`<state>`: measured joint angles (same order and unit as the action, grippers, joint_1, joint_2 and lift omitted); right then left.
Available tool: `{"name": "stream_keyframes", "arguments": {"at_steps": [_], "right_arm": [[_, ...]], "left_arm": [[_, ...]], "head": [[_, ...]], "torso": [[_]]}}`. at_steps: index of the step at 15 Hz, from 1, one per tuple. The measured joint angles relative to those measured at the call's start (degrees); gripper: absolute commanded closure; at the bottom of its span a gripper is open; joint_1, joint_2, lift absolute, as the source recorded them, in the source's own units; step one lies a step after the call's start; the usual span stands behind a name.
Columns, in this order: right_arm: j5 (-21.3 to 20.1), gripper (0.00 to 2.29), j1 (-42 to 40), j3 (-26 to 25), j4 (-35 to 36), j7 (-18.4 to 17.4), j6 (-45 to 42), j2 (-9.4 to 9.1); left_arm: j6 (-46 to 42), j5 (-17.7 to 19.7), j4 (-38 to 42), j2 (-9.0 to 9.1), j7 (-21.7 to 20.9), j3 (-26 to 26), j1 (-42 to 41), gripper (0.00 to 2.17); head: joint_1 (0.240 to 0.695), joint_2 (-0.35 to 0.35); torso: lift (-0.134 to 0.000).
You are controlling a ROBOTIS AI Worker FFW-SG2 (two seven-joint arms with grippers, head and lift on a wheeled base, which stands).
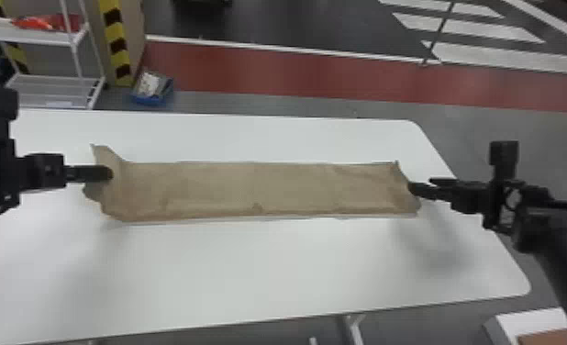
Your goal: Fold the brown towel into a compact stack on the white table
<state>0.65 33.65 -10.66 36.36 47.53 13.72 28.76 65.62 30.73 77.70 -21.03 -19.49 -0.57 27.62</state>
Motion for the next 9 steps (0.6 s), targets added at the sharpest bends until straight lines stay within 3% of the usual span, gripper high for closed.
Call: {"name": "stream_keyframes", "arguments": {"at_steps": [2,6,9], "right_arm": [[1.7,0.32,-1.6,0.0,2.7,0.4,1.4,-0.34],[8.6,0.31,-6.3,-0.5,10.3,0.7,5.8,-0.43],[10.3,0.31,-9.6,-2.9,15.6,0.6,8.9,-0.84]], "left_arm": [[0.9,0.5,1.3,1.94,1.7,-0.1,0.5,1.74],[2.5,0.7,1.7,7.52,4.3,-1.0,3.1,1.74],[3.2,2.2,1.7,11.26,6.5,-2.0,5.2,1.74]], "head": [[0.695,-0.208],[0.695,-0.245],[0.693,-0.277]], "torso": [[-0.12],[-0.12],[-0.12]]}}
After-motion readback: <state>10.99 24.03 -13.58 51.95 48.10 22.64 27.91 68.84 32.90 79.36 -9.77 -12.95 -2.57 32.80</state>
